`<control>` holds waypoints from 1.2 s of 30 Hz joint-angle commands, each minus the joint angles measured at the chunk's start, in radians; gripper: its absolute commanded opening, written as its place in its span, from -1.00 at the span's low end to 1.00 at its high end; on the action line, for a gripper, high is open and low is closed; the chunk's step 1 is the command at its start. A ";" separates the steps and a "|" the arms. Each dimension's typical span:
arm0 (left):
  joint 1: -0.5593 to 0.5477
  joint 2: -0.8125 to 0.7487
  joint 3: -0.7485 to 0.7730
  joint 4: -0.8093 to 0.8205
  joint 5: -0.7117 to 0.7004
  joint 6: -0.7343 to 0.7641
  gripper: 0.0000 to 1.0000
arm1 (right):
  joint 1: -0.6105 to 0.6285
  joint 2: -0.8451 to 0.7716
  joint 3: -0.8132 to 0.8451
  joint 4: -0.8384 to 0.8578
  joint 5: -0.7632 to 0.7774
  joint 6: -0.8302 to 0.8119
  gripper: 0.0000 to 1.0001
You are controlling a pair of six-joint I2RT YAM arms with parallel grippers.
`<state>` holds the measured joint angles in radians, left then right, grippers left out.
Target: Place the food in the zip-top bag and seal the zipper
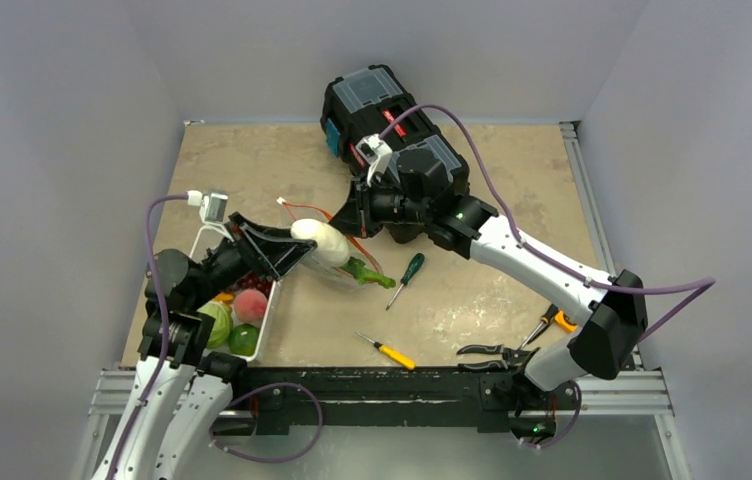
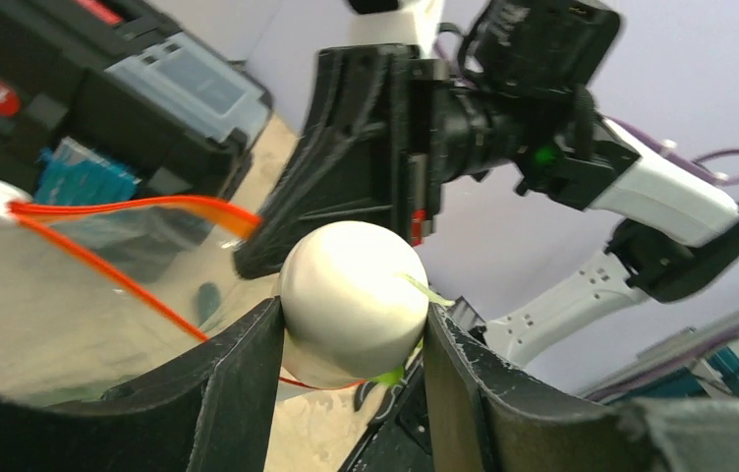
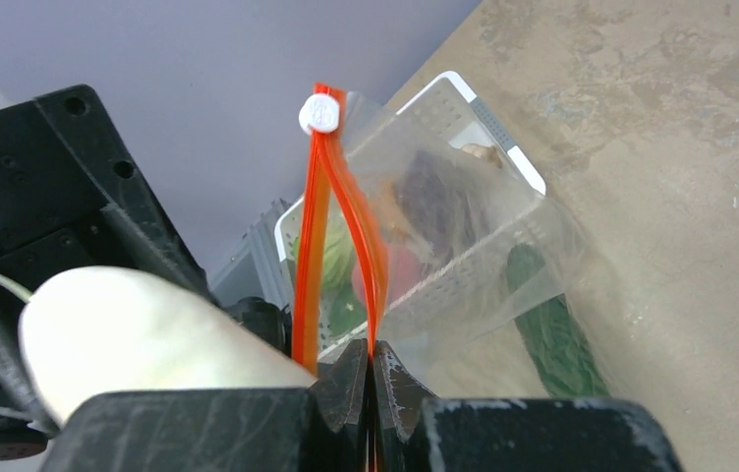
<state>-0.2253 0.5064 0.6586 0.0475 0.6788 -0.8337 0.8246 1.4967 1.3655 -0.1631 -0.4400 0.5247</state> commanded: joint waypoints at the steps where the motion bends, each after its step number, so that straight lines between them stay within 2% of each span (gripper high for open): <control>1: -0.004 0.012 0.075 -0.201 -0.150 0.096 -1.00 | 0.003 -0.025 -0.011 0.074 -0.039 0.030 -1.00; 5: -0.005 0.035 0.128 -0.402 -0.335 0.066 -1.00 | 0.021 -0.010 -0.027 0.098 -0.033 0.050 -1.00; 8: -0.003 0.066 0.144 -0.522 -0.414 -0.032 -1.00 | 0.035 -0.004 -0.033 0.097 0.002 0.051 -1.00; 14: -0.005 0.043 0.094 -0.502 -0.446 -0.217 -1.00 | 0.046 -0.016 -0.074 0.146 0.088 0.109 -1.00; 18: -0.006 0.066 0.059 -0.441 -0.364 -0.294 -1.00 | 0.051 -0.008 -0.084 0.193 0.110 0.141 -1.00; 23: -0.010 0.126 0.060 -0.417 -0.213 -0.284 -1.00 | 0.051 -0.005 -0.063 0.168 0.178 0.124 -1.00; 31: -0.019 0.068 0.035 -0.432 -0.155 -0.304 -0.97 | 0.051 0.038 -0.005 0.139 0.211 0.075 -1.00; 33: -0.018 0.060 0.020 -0.429 -0.160 -0.316 -0.88 | 0.051 0.041 0.001 0.139 0.213 0.072 -1.00; 36: -0.019 0.070 0.017 -0.437 -0.169 -0.309 -0.58 | 0.053 0.041 0.005 0.137 0.212 0.072 -1.00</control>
<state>-0.2382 0.5682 0.6849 -0.4118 0.4847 -1.1236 0.8715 1.5497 1.3148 -0.0479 -0.2504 0.6193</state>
